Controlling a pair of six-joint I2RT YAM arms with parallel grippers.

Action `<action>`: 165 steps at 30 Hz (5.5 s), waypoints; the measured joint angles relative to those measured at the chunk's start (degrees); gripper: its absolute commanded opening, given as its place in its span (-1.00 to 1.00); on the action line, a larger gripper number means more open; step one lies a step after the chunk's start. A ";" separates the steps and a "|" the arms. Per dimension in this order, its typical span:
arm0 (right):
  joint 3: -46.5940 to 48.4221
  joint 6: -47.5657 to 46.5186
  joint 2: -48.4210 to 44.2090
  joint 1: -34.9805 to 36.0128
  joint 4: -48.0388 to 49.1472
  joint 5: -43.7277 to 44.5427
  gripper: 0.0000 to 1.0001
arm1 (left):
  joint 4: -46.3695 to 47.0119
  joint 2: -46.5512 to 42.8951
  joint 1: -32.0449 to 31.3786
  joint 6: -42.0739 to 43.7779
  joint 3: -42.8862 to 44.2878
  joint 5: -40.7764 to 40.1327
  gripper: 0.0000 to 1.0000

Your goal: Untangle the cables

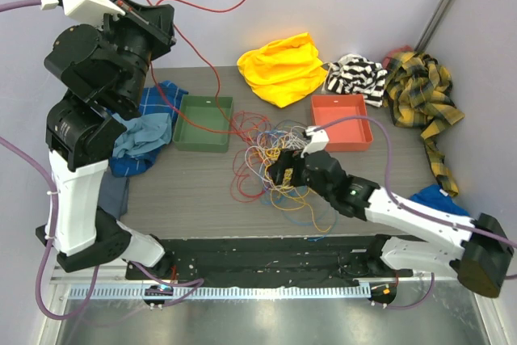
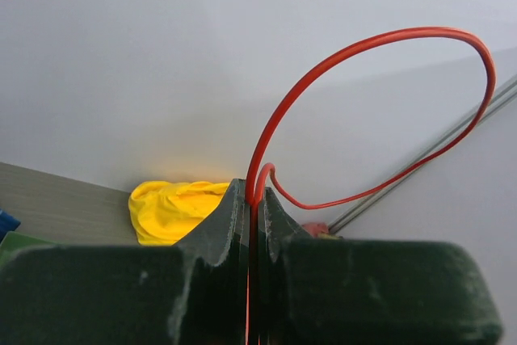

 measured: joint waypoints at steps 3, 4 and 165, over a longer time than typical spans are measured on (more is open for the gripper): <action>3.56 -1.60 8.41 0.02 0.85 -1.05 0.89 | 0.04 0.22 0.00 0.22 0.13 0.76 -0.99; 5.60 -2.19 12.15 0.02 1.42 -1.51 0.89 | 0.07 0.24 0.00 0.22 0.07 1.01 -0.99; -0.15 -9.27 -1.60 1.77 -5.44 0.37 0.78 | 75.58 26.75 21.99 43.60 -45.64 -15.96 -1.00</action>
